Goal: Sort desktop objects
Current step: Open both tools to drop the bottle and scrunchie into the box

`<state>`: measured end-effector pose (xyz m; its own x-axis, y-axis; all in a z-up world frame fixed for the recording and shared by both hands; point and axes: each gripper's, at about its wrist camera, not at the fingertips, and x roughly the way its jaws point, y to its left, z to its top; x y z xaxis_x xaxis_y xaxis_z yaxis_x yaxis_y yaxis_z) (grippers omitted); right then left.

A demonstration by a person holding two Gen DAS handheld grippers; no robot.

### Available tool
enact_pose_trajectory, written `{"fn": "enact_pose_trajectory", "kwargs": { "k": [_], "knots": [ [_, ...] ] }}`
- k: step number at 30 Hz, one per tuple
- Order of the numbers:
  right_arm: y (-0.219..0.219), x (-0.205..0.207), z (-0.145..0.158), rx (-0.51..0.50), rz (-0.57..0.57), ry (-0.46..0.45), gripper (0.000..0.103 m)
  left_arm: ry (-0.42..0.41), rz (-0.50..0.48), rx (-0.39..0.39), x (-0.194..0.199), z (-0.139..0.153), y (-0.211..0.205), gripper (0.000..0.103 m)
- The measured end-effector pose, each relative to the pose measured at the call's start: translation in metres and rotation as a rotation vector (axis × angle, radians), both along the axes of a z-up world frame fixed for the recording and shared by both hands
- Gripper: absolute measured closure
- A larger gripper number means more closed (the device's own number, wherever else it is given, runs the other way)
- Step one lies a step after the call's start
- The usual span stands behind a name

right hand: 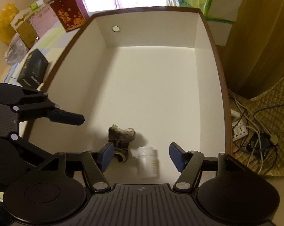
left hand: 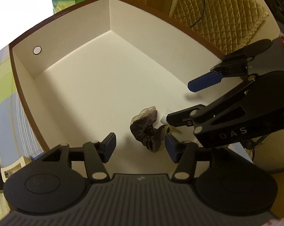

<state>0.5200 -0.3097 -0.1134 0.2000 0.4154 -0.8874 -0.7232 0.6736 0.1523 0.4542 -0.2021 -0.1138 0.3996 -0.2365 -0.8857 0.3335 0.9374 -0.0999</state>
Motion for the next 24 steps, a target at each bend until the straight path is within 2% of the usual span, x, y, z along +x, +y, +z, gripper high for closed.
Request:
{"fn": "enact_pose_trajectory", "kwargs": {
  "k": [3, 4, 8, 11, 16, 22, 24],
  "knots": [
    [-0.003, -0.007, 0.007, 0.006, 0.006, -0.012, 0.034, -0.016, -0.018, 0.016, -0.007, 0.004, -0.003, 0.040],
    [-0.005, -0.009, 0.009, 0.008, 0.005, -0.019, 0.029, -0.020, -0.023, 0.022, -0.005, 0.007, -0.007, 0.039],
    [-0.012, -0.018, 0.022, 0.030, -0.016, -0.063, 0.015, -0.036, -0.020, 0.028, -0.011, 0.015, -0.011, 0.027],
    [-0.014, -0.025, 0.031, 0.059, -0.040, -0.086, 0.008, -0.060, -0.013, 0.027, -0.018, 0.024, -0.011, 0.019],
    [-0.012, -0.035, 0.043, 0.082, -0.072, -0.127, 0.002, -0.088, 0.001, 0.024, -0.026, 0.039, -0.011, 0.015],
    [-0.015, -0.046, 0.056, 0.108, -0.088, -0.158, 0.002, -0.124, 0.014, 0.031, -0.040, 0.057, -0.008, 0.014],
    [-0.016, -0.050, 0.060, 0.116, -0.097, -0.168, 0.002, -0.133, 0.017, 0.027, -0.043, 0.061, -0.005, 0.010]
  ]
}}
